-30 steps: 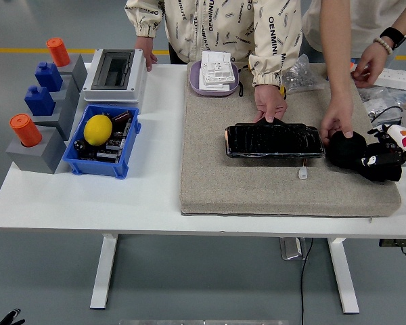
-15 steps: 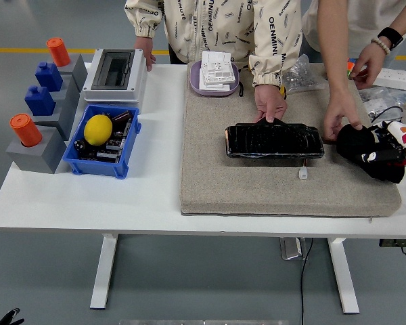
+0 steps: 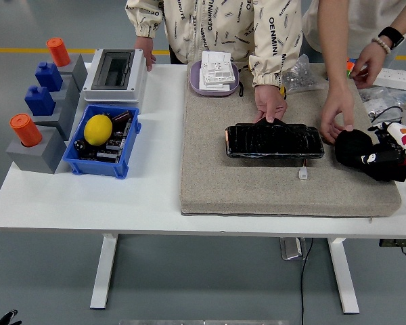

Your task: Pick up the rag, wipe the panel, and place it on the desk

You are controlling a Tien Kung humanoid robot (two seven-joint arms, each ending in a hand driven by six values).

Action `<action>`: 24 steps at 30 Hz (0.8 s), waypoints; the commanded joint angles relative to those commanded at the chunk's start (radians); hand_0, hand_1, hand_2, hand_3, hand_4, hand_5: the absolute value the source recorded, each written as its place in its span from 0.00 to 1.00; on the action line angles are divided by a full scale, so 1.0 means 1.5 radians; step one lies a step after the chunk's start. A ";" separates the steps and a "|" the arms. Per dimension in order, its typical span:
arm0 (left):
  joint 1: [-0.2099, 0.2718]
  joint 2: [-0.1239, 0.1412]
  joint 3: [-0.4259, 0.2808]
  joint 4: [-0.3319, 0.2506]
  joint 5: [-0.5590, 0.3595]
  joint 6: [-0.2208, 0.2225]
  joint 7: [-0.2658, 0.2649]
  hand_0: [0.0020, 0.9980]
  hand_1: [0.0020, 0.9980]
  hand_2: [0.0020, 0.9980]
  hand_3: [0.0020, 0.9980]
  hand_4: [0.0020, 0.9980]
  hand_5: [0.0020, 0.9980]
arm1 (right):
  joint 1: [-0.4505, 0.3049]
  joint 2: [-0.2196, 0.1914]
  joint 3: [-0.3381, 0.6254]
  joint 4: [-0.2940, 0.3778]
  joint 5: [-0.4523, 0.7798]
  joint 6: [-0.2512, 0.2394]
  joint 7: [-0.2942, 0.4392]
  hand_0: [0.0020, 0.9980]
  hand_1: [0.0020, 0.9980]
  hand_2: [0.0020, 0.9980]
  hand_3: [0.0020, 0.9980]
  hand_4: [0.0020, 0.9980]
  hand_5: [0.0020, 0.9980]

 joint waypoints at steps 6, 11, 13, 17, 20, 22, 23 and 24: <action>0.001 0.001 0.000 0.000 0.001 0.001 0.001 0.73 0.72 0.77 0.63 0.69 0.58 | 0.003 0.000 -0.002 0.001 -0.003 0.001 0.000 0.81 0.76 0.85 0.85 1.00 0.48; 0.002 0.000 -0.004 0.000 0.001 0.001 0.001 0.73 0.72 0.77 0.63 0.69 0.58 | 0.005 0.004 -0.005 0.000 -0.005 0.003 -0.004 0.81 0.75 0.84 0.85 1.00 0.48; 0.001 -0.001 -0.002 0.000 0.000 0.000 0.000 0.73 0.72 0.77 0.63 0.69 0.58 | 0.005 0.006 -0.005 0.000 -0.007 0.004 -0.005 0.81 0.75 0.84 0.85 1.00 0.48; 0.000 -0.001 -0.002 0.000 0.001 0.000 -0.001 0.73 0.72 0.77 0.63 0.69 0.58 | 0.006 0.012 0.002 0.001 -0.009 0.005 -0.005 0.81 0.75 0.84 0.85 1.00 0.48; 0.000 0.000 -0.004 0.000 0.003 0.000 -0.001 0.73 0.72 0.77 0.63 0.69 0.58 | 0.006 0.017 0.007 0.002 -0.012 0.006 -0.007 0.81 0.75 0.84 0.85 1.00 0.48; 0.002 0.001 -0.005 0.000 0.003 0.000 -0.001 0.73 0.72 0.77 0.63 0.69 0.58 | 0.004 0.020 0.011 0.002 -0.014 0.006 -0.008 0.81 0.75 0.84 0.85 1.00 0.48; 0.003 0.001 -0.005 0.000 0.003 0.001 0.000 0.73 0.72 0.77 0.63 0.69 0.58 | 0.004 0.021 0.013 0.002 -0.014 0.006 -0.008 0.81 0.75 0.84 0.85 1.00 0.48; 0.003 0.001 -0.005 0.000 0.002 0.001 0.000 0.73 0.72 0.77 0.63 0.69 0.58 | 0.004 0.022 0.013 0.002 -0.014 0.006 -0.008 0.81 0.75 0.84 0.85 1.00 0.48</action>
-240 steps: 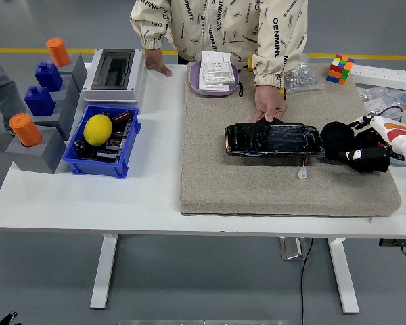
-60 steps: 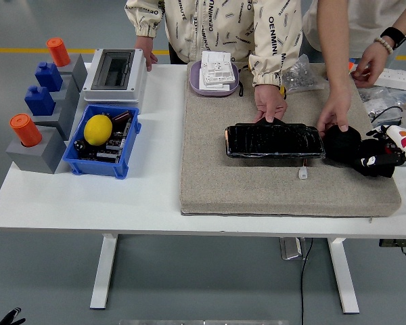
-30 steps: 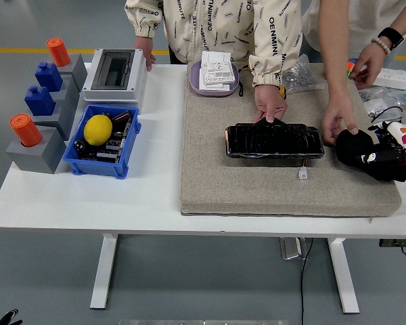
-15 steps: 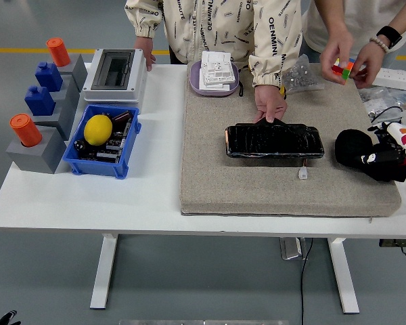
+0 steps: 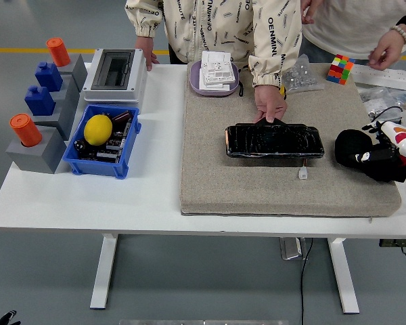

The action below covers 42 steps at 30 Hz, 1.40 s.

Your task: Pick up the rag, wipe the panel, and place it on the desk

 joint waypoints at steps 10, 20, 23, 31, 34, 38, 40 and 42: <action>0.000 0.003 -0.003 0.000 0.002 0.000 0.000 0.73 0.72 0.77 0.63 0.69 0.58 | -0.003 0.004 0.008 0.000 -0.005 -0.008 0.001 0.80 0.75 0.84 0.85 1.00 0.49; -0.002 0.001 -0.004 0.000 0.001 -0.001 -0.002 0.73 0.72 0.77 0.63 0.69 0.58 | -0.009 0.013 0.017 0.004 -0.005 -0.023 0.002 0.75 0.70 0.77 0.80 1.00 0.48; -0.002 0.002 -0.007 0.000 0.002 0.000 -0.002 0.73 0.72 0.77 0.63 0.69 0.58 | -0.012 0.015 0.017 0.003 -0.004 -0.024 0.003 0.75 0.70 0.77 0.80 1.00 0.48; -0.002 0.003 -0.007 0.000 0.001 -0.001 -0.002 0.73 0.72 0.77 0.63 0.69 0.58 | -0.017 0.019 0.015 0.004 0.000 -0.027 0.007 0.74 0.70 0.76 0.78 1.00 0.48; -0.002 0.003 -0.008 0.000 0.001 0.000 -0.002 0.73 0.72 0.77 0.63 0.69 0.58 | -0.017 0.019 0.014 0.004 0.001 -0.031 0.009 0.73 0.68 0.73 0.76 1.00 0.47; -0.003 0.003 -0.007 0.000 0.000 -0.001 -0.002 0.73 0.72 0.77 0.63 0.69 0.58 | -0.018 0.017 0.015 0.004 0.003 -0.036 0.010 0.71 0.67 0.71 0.75 1.00 0.46; -0.003 0.002 -0.007 0.000 0.000 -0.001 -0.003 0.73 0.72 0.77 0.63 0.69 0.58 | -0.019 0.017 0.014 0.004 0.003 -0.038 0.010 0.71 0.67 0.71 0.75 1.00 0.46; -0.003 0.002 -0.006 0.000 -0.001 -0.001 -0.003 0.73 0.72 0.77 0.63 0.69 0.58 | -0.021 0.017 0.013 0.004 0.003 -0.039 0.010 0.71 0.67 0.71 0.75 1.00 0.46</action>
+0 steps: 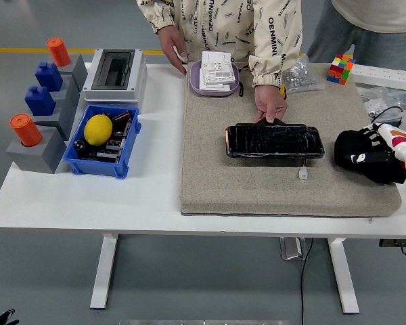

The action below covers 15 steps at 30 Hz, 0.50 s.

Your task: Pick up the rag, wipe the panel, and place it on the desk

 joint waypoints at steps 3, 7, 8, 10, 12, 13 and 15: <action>0.000 0.000 0.000 0.000 -0.001 0.000 0.000 0.73 0.72 0.77 0.63 0.69 0.58 | -0.003 0.000 -0.001 0.001 0.000 -0.005 0.001 0.69 0.65 0.70 0.73 1.00 0.41; 0.001 -0.001 0.000 0.000 -0.001 0.001 0.001 0.73 0.72 0.77 0.63 0.69 0.58 | -0.008 0.000 0.001 0.001 0.000 -0.015 0.005 0.69 0.65 0.70 0.73 1.00 0.41; 0.001 -0.001 -0.001 0.000 -0.001 0.001 0.000 0.73 0.72 0.77 0.63 0.69 0.58 | -0.008 0.000 0.001 0.001 0.000 -0.017 0.005 0.66 0.63 0.68 0.72 1.00 0.34; 0.001 -0.001 0.000 0.000 -0.002 0.001 0.001 0.73 0.72 0.77 0.63 0.69 0.58 | -0.009 0.000 -0.001 0.001 -0.001 -0.020 0.006 0.66 0.63 0.68 0.72 1.00 0.34; 0.001 -0.001 0.000 0.000 -0.002 0.001 0.001 0.73 0.72 0.77 0.63 0.69 0.58 | -0.010 0.001 -0.002 0.001 -0.001 -0.029 0.008 0.66 0.63 0.68 0.72 1.00 0.34; 0.000 -0.001 0.000 0.000 -0.002 0.001 0.001 0.73 0.72 0.77 0.63 0.69 0.58 | -0.010 0.002 -0.002 0.001 -0.001 -0.033 0.009 0.66 0.63 0.68 0.72 1.00 0.34; -0.001 -0.001 0.000 0.000 -0.002 0.001 0.000 0.73 0.72 0.77 0.62 0.69 0.58 | -0.010 0.002 -0.002 0.001 0.000 -0.039 0.011 0.62 0.60 0.65 0.62 1.00 0.28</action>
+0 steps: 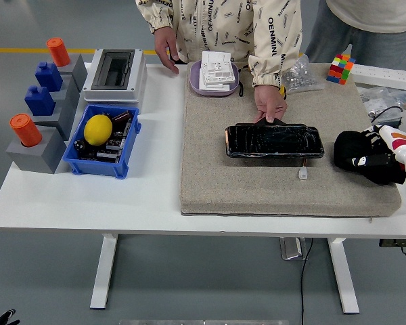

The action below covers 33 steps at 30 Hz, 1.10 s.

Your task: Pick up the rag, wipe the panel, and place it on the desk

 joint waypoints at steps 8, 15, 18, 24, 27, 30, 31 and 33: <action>-0.002 0.000 -0.001 0.000 -0.001 -0.001 -0.001 0.73 0.72 0.77 0.62 0.69 0.58 | -0.001 -0.001 0.002 0.000 0.001 -0.019 0.002 0.54 0.57 0.60 0.56 1.00 0.24; 0.000 0.000 0.000 0.000 -0.001 0.000 0.000 0.73 0.72 0.77 0.62 0.69 0.58 | -0.003 -0.002 0.004 0.000 0.002 -0.018 0.002 0.49 0.54 0.57 0.53 1.00 0.24; -0.001 0.001 0.000 0.000 -0.001 -0.001 -0.001 0.73 0.72 0.77 0.62 0.69 0.58 | -0.002 -0.002 0.003 0.000 0.002 -0.018 0.002 0.45 0.51 0.54 0.50 1.00 0.24; -0.002 0.001 0.000 0.000 -0.001 0.000 0.000 0.73 0.72 0.77 0.63 0.69 0.58 | -0.002 -0.002 0.004 0.000 0.000 -0.019 0.002 0.42 0.48 0.52 0.49 1.00 0.20; -0.002 0.001 0.000 0.000 -0.001 0.000 0.000 0.73 0.72 0.77 0.63 0.69 0.58 | -0.001 -0.003 0.004 0.000 -0.001 -0.020 0.002 0.42 0.48 0.52 0.49 1.00 0.20; -0.002 0.001 -0.001 0.000 -0.001 0.000 0.000 0.72 0.72 0.77 0.62 0.69 0.58 | -0.001 -0.003 0.004 0.000 -0.002 -0.021 0.001 0.38 0.46 0.50 0.48 0.96 0.16; -0.001 0.001 -0.001 0.000 -0.001 0.000 0.000 0.72 0.72 0.77 0.62 0.69 0.58 | -0.001 -0.003 0.004 0.000 -0.002 -0.021 0.001 0.38 0.46 0.50 0.48 0.96 0.16; -0.001 0.001 -0.001 0.000 -0.001 0.000 0.000 0.72 0.72 0.77 0.62 0.69 0.58 | -0.001 -0.004 0.004 0.000 -0.001 -0.022 0.001 0.38 0.46 0.50 0.48 0.96 0.16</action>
